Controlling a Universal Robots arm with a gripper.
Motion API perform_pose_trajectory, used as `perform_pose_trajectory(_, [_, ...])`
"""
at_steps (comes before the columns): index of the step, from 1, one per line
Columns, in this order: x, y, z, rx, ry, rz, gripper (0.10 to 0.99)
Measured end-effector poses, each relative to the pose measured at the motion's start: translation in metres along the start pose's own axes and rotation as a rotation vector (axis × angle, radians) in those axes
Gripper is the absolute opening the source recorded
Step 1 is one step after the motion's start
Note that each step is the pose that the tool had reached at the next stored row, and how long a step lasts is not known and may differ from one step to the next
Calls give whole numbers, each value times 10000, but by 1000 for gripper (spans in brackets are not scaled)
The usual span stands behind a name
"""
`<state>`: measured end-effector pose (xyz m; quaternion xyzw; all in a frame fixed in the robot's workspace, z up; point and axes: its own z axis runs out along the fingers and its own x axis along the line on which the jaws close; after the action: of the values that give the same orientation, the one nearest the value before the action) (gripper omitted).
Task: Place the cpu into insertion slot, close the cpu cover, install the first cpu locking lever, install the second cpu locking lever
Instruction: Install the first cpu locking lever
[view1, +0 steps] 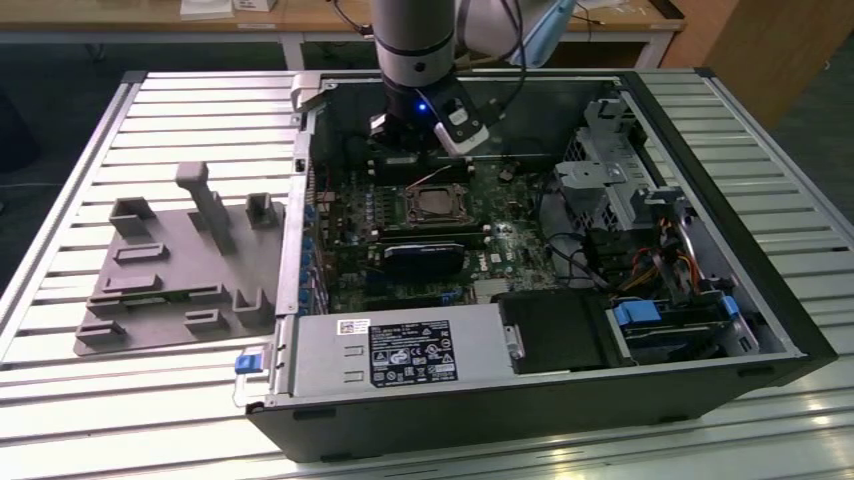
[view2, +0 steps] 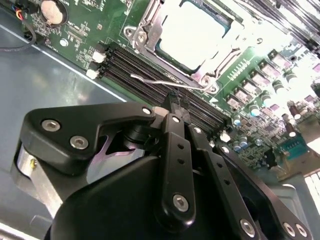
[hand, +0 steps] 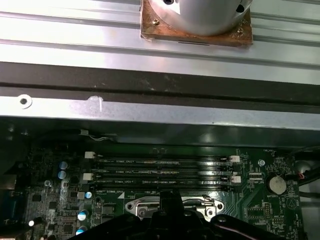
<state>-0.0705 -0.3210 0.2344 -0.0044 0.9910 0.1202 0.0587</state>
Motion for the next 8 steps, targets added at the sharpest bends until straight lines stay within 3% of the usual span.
perform_pose_trajectory(2, [2, -4, 15, 0, -48, -12, 102])
perform_pose_trajectory(8, [8, -17, 67, -1, -320, -78, 102])
